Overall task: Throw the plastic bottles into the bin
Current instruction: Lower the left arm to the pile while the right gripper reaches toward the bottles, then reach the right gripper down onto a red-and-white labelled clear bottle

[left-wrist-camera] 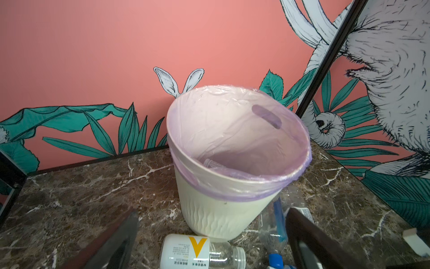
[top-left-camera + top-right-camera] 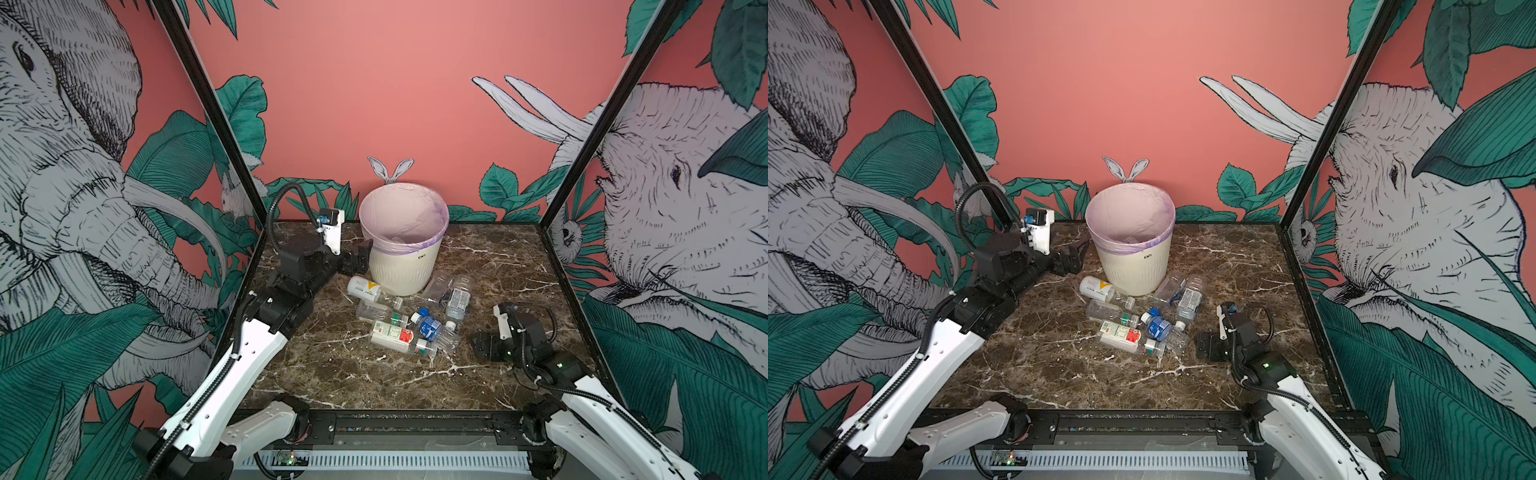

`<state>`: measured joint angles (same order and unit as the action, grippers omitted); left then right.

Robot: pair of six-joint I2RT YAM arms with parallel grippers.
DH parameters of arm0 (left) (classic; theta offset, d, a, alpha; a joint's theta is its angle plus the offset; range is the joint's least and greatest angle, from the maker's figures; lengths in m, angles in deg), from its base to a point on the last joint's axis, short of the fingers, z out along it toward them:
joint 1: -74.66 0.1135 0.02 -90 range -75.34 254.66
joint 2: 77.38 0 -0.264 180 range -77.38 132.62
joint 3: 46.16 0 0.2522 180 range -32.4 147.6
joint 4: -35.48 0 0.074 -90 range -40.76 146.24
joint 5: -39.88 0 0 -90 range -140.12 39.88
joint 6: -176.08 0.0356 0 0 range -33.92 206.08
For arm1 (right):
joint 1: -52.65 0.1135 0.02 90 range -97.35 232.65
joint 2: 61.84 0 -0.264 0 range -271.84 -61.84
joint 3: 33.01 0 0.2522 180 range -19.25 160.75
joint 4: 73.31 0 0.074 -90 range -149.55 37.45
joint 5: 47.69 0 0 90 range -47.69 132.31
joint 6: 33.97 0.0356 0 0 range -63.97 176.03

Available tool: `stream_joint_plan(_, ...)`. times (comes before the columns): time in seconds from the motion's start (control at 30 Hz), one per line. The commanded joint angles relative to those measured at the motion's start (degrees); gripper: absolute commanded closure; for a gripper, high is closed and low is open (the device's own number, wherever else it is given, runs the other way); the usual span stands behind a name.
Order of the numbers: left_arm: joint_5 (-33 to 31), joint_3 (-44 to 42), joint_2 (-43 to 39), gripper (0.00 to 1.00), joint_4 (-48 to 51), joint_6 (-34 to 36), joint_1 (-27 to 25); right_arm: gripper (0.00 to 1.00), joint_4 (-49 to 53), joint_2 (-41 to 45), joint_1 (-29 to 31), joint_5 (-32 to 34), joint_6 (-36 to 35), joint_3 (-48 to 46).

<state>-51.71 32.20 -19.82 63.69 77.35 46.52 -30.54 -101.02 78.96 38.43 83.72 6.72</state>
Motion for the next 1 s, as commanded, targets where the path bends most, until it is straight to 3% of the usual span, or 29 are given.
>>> stream_joint_plan(0.0,-0.98,-4.30,-4.75,0.00,1.80,-1.54,0.06,0.01,-0.68,-1.09,1.22,-0.51,-1.72,2.88)
stream_joint_plan(0.33,0.99,-21.08,-12.56,0.01,3.81,-9.26,0.04,0.03,2.95,-8.29,6.87,0.85,-5.36,11.28)
stream_joint_plan(0.47,-1.35,-26.30,-14.62,0.00,7.07,-10.84,0.02,0.07,5.18,-11.99,10.07,2.43,-7.33,15.31)
stream_joint_plan(0.73,-5.52,-30.61,-15.10,0.00,13.77,-11.04,0.07,0.10,8.83,-19.95,16.73,3.53,-9.54,23.67)
stream_joint_plan(0.97,-6.66,-34.62,-14.95,0.00,12.23,-12.19,0.10,0.09,11.32,-30.67,24.60,6.69,-12.22,32.48)
